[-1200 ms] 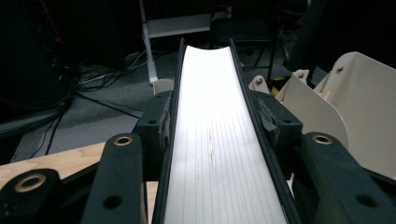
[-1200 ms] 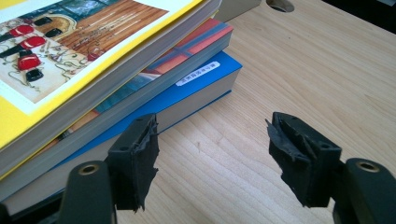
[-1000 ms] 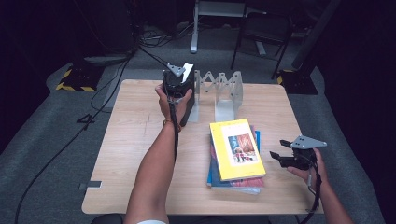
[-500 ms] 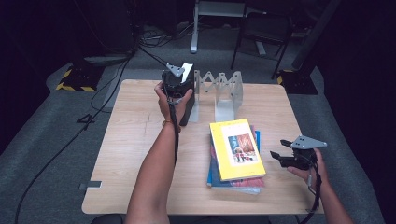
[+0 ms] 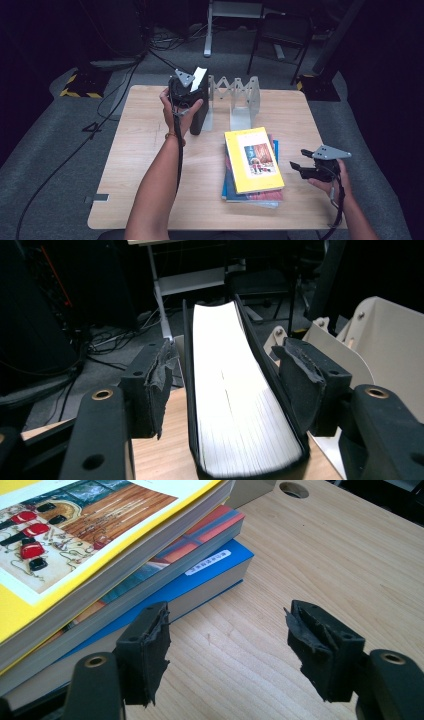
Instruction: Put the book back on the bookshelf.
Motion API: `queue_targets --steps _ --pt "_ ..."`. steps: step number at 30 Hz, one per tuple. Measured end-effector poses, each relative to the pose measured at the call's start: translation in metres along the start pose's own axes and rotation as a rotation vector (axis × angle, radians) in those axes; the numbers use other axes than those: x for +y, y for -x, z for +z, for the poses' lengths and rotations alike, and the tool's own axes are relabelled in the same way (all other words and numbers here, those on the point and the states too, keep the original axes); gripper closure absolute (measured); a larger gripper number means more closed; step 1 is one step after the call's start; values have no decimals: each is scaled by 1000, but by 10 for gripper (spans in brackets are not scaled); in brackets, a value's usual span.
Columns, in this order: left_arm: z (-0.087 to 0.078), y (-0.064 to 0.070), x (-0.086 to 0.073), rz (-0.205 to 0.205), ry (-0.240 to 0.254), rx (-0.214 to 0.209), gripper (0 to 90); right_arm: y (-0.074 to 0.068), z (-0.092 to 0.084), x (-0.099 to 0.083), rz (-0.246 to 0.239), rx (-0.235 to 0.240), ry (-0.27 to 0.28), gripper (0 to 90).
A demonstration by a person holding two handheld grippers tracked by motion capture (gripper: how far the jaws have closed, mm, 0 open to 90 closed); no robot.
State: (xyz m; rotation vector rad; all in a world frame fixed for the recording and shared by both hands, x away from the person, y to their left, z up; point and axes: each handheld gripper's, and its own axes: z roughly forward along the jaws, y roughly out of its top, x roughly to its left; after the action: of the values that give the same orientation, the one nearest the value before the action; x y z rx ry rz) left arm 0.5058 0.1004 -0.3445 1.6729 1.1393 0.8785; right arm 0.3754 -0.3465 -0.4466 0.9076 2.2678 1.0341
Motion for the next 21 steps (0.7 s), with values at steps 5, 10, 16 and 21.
queue_targets --steps 5,10,16,21 --pt "-9 0 -3 23 -2 -13 397 0 0 0 3 -2 0 340" --pt "-14 -1 -5 43 -9 -25 393 0 0 0 0 -1 -1 340" --pt "-21 -4 -14 59 -30 -49 385 -1 0 0 1 -3 -3 341" --pt "-26 -7 -20 79 -37 -66 381 -1 1 0 1 -1 -8 341"
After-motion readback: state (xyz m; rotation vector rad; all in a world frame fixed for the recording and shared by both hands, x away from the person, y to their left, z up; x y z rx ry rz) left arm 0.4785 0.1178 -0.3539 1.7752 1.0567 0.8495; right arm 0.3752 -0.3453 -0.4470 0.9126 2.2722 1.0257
